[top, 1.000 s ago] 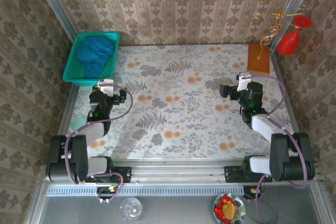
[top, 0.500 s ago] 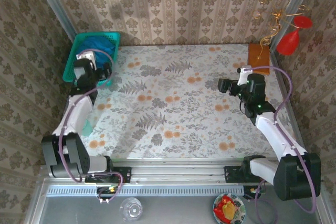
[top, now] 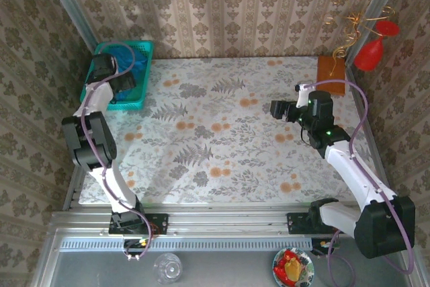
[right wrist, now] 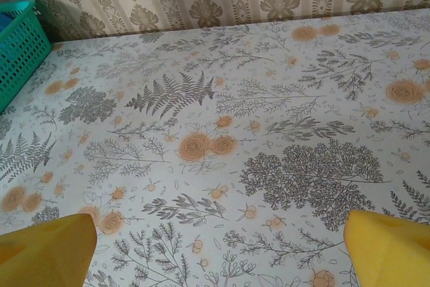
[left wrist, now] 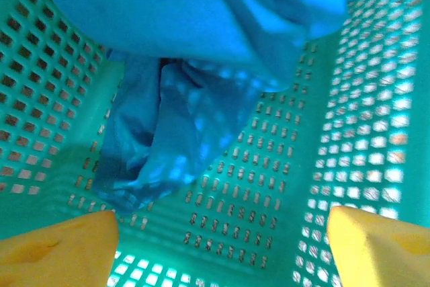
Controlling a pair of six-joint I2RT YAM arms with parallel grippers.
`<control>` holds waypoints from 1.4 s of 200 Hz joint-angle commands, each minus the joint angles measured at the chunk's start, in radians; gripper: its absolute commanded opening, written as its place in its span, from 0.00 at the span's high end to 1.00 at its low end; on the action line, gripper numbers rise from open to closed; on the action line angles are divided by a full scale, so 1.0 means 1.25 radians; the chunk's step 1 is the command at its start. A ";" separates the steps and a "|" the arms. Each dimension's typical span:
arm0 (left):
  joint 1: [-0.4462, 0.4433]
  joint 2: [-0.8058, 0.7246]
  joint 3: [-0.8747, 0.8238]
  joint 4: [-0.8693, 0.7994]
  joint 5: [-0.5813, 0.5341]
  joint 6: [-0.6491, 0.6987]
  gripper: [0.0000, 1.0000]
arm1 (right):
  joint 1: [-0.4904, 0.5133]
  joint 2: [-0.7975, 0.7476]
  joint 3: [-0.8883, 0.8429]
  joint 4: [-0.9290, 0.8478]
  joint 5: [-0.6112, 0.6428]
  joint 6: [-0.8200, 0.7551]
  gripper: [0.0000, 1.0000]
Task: Fold the inside-out t-shirt
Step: Pick up the T-shirt from the basket.
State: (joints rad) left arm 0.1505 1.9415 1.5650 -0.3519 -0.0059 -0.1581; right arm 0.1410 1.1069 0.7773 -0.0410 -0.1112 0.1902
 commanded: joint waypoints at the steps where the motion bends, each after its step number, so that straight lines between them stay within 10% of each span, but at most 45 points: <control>1: 0.019 0.061 0.065 -0.025 0.020 -0.047 0.19 | 0.006 -0.014 0.008 -0.013 0.034 -0.002 0.04; 123: 0.047 0.379 0.366 0.091 0.144 -0.194 0.18 | 0.019 0.025 0.031 0.006 0.043 0.002 0.03; 205: 0.056 0.284 0.303 0.210 0.181 -0.191 1.00 | 0.047 0.012 0.080 -0.037 0.050 -0.008 0.03; 280: 0.056 -0.025 0.158 0.361 0.289 -0.246 1.00 | 0.059 -0.063 0.110 -0.090 0.058 -0.018 0.03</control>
State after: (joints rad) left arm 0.2195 2.0586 1.7878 -0.0433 0.2619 -0.4168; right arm 0.2058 1.0698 0.8711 -0.1135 -0.0582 0.1791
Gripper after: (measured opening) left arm 0.071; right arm 0.969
